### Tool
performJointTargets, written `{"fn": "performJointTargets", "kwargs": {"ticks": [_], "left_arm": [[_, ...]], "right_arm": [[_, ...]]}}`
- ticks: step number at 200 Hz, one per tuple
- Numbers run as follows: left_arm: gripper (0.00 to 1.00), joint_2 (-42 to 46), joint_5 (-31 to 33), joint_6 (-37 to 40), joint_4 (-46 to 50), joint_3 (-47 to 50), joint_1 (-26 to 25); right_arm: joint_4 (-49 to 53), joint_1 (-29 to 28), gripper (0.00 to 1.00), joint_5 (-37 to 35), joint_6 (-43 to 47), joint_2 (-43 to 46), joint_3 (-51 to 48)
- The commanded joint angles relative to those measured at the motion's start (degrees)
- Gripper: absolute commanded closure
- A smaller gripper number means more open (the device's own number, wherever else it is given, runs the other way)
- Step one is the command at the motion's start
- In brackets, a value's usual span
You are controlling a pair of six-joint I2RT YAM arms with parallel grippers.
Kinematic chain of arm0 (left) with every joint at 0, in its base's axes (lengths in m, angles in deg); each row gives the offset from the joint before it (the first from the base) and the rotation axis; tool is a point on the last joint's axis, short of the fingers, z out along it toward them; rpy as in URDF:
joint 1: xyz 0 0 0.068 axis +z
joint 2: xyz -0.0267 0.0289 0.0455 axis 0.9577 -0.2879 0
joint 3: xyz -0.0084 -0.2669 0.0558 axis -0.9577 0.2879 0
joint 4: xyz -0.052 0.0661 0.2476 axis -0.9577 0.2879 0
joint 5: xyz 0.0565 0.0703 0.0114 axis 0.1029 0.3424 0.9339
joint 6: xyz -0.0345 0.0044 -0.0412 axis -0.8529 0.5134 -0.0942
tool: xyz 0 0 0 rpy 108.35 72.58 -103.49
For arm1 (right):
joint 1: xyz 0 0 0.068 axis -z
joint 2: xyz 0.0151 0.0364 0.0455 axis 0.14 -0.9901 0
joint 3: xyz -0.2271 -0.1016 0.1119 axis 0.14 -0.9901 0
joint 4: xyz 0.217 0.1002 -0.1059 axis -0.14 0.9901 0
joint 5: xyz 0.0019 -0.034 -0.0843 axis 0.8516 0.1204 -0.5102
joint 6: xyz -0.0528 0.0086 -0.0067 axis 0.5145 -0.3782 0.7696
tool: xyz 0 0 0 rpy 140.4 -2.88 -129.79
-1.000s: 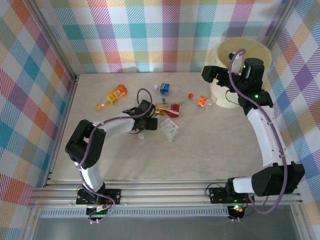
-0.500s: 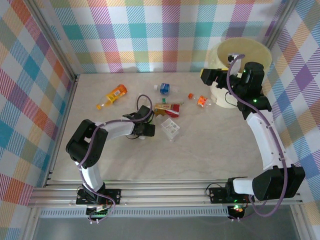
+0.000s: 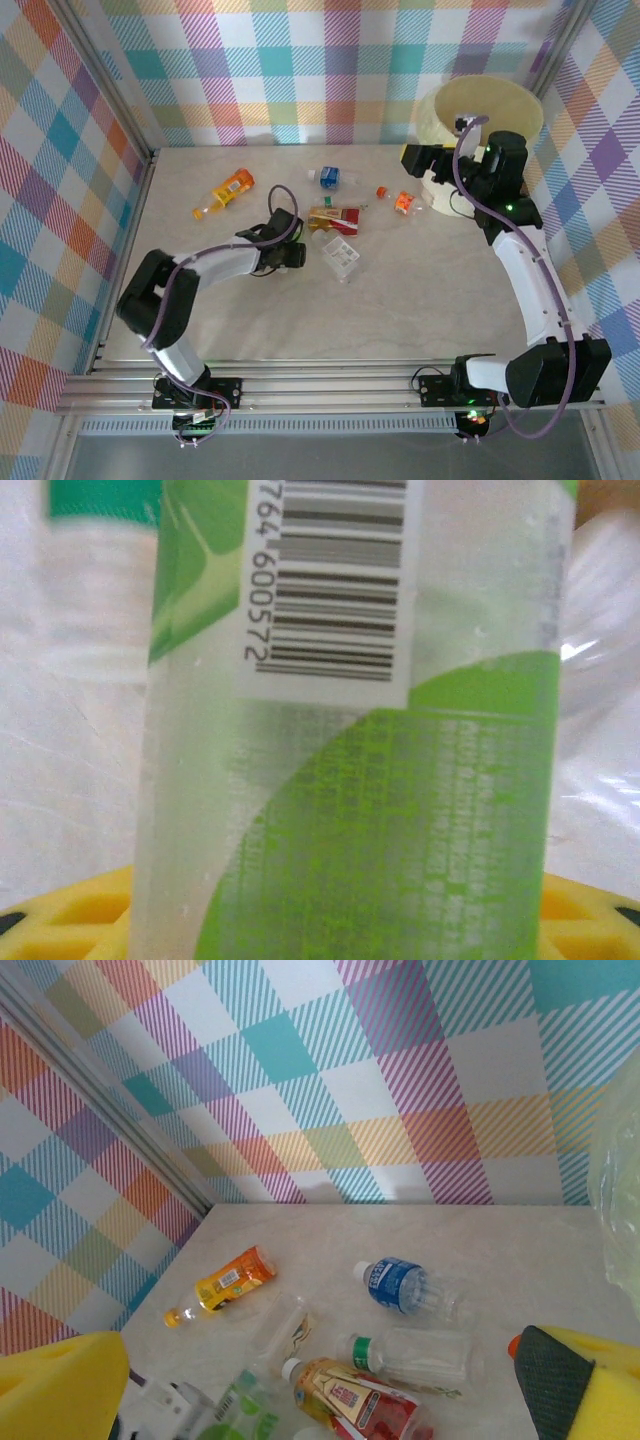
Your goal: Put the plastic bottles in the bin
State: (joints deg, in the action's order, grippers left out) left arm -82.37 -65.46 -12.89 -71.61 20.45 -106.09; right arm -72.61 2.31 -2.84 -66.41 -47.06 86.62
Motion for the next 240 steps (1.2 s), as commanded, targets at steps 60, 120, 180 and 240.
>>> {"fn": "performJointTargets", "kwargs": {"ticks": [60,120,180,240], "left_arm": [[0.59,21.8,-6.9,2.4,-10.6,4.0,-3.2],[0.64,23.7,-10.2,5.5,-11.0,-1.5,-6.0],[0.64,22.3,-8.3,10.8,-12.4,-5.5,-11.0],[0.64,21.2,-8.9,12.3,-14.3,-6.8,-12.6]], "right_arm": [[2.4,-4.3,0.0,0.9,0.7,0.8,0.6],[10.1,-11.5,0.0,4.7,-1.0,-5.4,7.1],[16.3,-16.3,0.0,10.5,-4.3,-11.3,16.2],[13.1,-17.6,0.0,23.0,-5.7,-13.8,16.7]]}}
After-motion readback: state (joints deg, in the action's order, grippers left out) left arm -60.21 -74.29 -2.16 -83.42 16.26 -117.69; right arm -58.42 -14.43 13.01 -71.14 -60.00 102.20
